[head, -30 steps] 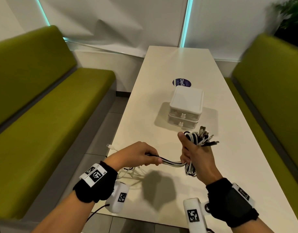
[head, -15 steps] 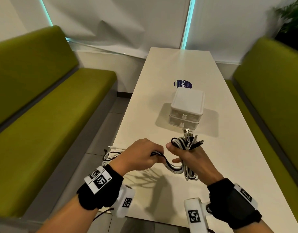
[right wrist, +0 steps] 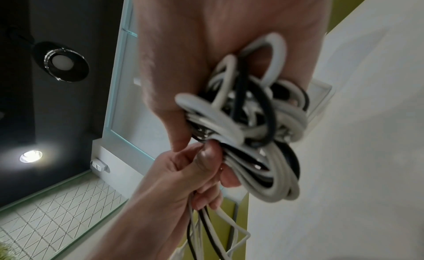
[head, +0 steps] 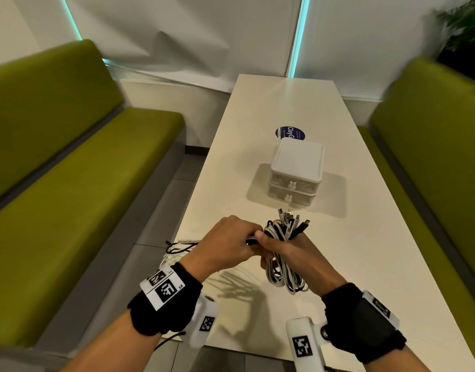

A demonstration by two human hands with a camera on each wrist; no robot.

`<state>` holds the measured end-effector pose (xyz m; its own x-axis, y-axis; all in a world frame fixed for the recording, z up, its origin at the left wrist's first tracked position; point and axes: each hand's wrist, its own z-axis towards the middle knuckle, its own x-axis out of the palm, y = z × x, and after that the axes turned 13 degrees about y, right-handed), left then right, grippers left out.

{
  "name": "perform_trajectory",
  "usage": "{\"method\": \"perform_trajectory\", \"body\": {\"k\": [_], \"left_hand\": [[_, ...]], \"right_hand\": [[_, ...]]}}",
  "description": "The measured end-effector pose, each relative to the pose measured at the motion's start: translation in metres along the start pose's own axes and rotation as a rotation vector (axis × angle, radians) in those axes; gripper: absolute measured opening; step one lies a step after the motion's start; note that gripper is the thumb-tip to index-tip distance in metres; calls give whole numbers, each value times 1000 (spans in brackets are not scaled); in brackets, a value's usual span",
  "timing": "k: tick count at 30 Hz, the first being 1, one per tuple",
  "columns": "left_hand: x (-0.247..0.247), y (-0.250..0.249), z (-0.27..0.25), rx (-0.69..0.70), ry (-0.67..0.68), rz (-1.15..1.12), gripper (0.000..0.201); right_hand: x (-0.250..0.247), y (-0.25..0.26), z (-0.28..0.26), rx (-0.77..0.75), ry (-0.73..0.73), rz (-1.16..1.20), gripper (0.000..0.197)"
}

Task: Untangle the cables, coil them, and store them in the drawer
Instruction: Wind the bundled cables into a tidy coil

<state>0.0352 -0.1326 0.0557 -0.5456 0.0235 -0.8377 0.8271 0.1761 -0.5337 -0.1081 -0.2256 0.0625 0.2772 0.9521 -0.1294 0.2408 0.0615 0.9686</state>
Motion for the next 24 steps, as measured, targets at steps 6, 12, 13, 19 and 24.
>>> {"method": "perform_trajectory", "body": {"k": [6, 12, 13, 19, 24], "left_hand": [[0, -4, 3, -99, 2, -96, 59], [2, -3, 3, -93, 13, 37, 66], [3, -3, 4, -90, 19, 62, 65], [5, -6, 0, -45, 161, -161, 58], [-9, -1, -9, -58, 252, -403, 81]], "right_hand": [[5, -7, 0, 22, 20, 114, 43], [7, -13, -2, 95, 31, 155, 42], [8, -15, -3, 104, 30, 160, 43], [9, -15, -9, 149, 6, 150, 43], [0, -12, -7, 102, -122, 207, 34]]}}
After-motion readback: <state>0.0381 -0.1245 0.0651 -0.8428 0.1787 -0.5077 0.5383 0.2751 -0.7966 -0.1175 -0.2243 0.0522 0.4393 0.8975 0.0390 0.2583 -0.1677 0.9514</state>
